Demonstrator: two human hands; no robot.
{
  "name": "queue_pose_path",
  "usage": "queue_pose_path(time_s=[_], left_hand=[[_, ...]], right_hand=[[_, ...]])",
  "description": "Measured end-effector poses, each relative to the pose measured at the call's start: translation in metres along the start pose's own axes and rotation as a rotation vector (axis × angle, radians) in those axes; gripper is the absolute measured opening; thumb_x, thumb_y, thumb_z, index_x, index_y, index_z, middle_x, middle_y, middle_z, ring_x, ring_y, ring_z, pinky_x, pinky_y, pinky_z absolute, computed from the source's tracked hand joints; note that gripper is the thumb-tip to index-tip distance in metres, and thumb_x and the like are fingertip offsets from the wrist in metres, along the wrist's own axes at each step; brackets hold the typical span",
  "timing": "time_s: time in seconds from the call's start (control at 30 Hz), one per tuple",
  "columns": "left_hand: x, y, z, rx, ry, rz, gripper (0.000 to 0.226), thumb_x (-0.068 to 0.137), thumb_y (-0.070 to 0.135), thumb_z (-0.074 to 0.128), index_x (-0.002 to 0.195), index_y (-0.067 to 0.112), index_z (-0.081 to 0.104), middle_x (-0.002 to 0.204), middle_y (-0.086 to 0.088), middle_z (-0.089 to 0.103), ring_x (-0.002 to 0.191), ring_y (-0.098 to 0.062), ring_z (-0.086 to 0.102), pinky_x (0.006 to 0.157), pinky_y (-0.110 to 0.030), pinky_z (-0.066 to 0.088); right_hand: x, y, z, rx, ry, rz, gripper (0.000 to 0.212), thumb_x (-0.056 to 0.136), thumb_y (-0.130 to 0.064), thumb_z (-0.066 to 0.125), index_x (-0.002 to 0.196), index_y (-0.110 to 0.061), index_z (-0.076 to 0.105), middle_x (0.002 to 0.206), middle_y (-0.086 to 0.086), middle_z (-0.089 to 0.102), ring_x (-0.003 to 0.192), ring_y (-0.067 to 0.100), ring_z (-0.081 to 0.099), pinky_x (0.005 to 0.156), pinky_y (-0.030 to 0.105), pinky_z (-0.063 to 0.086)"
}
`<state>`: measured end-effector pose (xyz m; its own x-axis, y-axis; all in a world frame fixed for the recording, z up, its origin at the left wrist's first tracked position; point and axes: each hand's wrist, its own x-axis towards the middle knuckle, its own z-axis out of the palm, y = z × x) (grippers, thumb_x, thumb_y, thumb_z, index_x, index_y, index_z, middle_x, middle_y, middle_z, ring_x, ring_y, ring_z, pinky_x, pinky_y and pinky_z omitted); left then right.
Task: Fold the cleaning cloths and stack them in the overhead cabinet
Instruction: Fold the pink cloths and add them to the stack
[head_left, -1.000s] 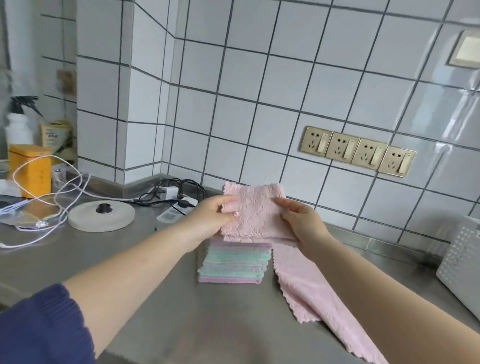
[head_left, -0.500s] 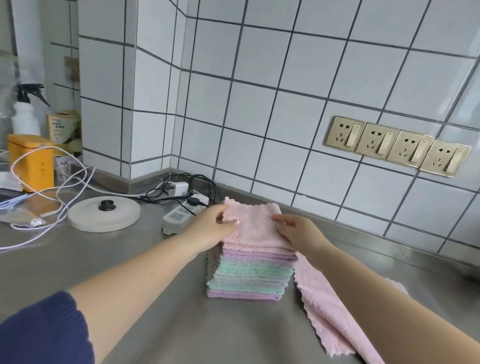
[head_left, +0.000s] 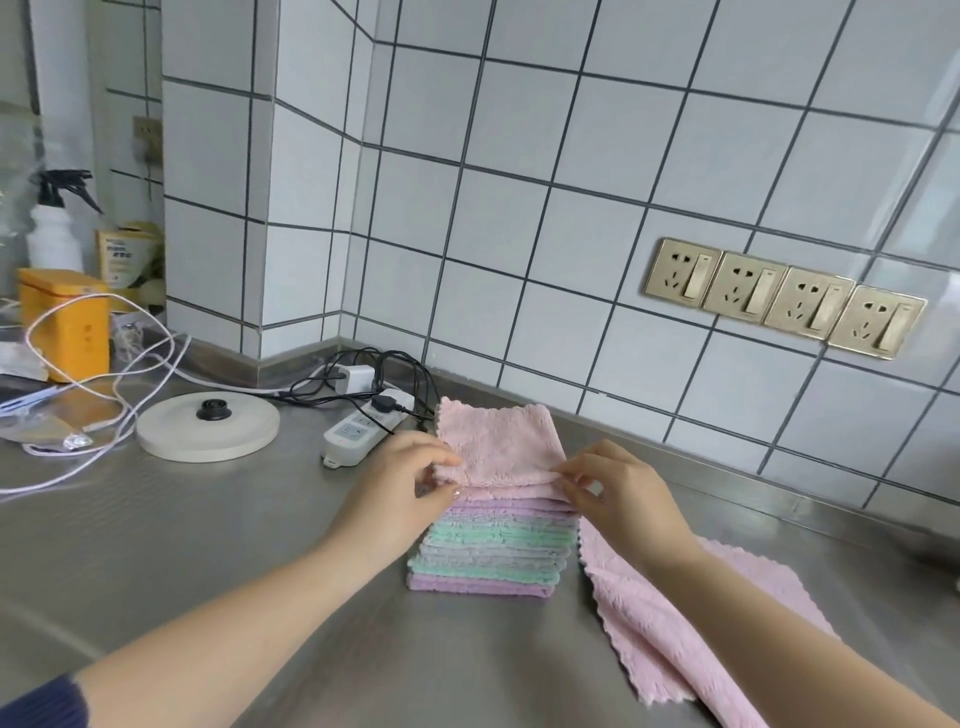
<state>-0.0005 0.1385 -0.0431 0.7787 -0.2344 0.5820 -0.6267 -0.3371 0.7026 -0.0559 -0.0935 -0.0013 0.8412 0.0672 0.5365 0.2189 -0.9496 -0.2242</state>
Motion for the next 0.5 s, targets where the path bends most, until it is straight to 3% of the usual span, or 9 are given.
queue_pose_path(time_s=[0.17,0.37,0.43,0.5], left_hand=[[-0.0021,-0.0037,-0.0009,0.086,-0.024,0.048,0.026,0.081,0.0,0.066,0.098,0.018,0.073,0.101,0.021,0.054,0.091,-0.001,0.053,0.078,-0.004,0.04],[-0.0037,-0.0095,0.0024,0.109,-0.065,0.078,0.03,0.086,-0.001,0.059,0.104,0.02,0.072,0.104,0.025,0.053,0.094,0.005,0.053,0.078,-0.002,0.038],[-0.0048,-0.0073,0.0001,0.126,-0.09,0.083,0.023,0.086,0.009,0.061,0.104,0.02,0.073,0.104,0.025,0.054,0.093,0.001,0.055,0.081,-0.003,0.038],[-0.0017,-0.0036,-0.0062,0.178,-0.099,0.093,0.029,0.084,0.039,0.056,0.101,0.023,0.073,0.105,0.023,0.056,0.096,0.0,0.053,0.085,-0.004,0.033]], right_hand=[[-0.0036,0.0002,-0.0037,-0.051,0.03,0.025,0.01,0.088,-0.022,0.062,0.095,-0.023,0.07,0.089,-0.011,0.059,0.077,0.01,0.061,0.07,0.026,0.048],[-0.0078,0.0045,-0.0009,-0.053,0.026,0.049,0.01,0.089,-0.019,0.06,0.094,-0.021,0.067,0.092,-0.01,0.058,0.08,0.013,0.061,0.071,0.027,0.048],[-0.0101,0.0058,-0.0007,-0.058,0.003,0.05,0.01,0.088,-0.021,0.06,0.094,-0.022,0.068,0.094,-0.01,0.058,0.082,0.014,0.061,0.07,0.028,0.049],[-0.0089,0.0054,-0.0042,-0.05,0.022,0.053,0.012,0.089,-0.027,0.059,0.096,-0.024,0.068,0.096,-0.012,0.057,0.086,0.011,0.059,0.07,0.025,0.045]])
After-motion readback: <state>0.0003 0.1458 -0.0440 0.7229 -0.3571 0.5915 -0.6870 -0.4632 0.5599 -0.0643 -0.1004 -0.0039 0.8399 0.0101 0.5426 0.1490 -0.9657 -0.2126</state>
